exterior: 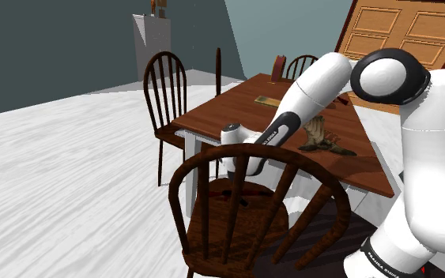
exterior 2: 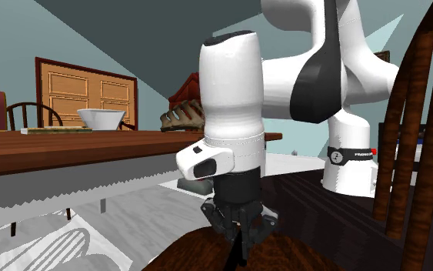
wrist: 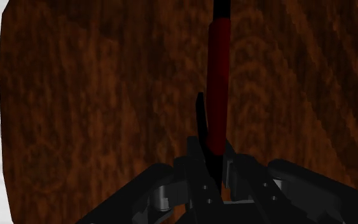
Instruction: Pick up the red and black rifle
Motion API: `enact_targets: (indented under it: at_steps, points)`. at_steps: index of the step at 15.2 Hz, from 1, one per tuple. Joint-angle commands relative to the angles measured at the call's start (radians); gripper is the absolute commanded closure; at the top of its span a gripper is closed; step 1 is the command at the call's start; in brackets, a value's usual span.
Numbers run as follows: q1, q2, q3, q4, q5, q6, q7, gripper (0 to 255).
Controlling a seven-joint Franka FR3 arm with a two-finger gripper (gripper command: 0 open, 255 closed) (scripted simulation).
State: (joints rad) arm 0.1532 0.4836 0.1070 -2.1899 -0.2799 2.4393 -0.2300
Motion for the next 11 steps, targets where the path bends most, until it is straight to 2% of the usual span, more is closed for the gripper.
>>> enact_targets:
  at_steps: [1,11]
  points:
    - [-0.005,-0.029,0.005,-0.006,0.008,-0.022,-0.010,255]
    - [-0.016,-0.127,0.022,-0.018,0.040,-0.106,-0.039,255]
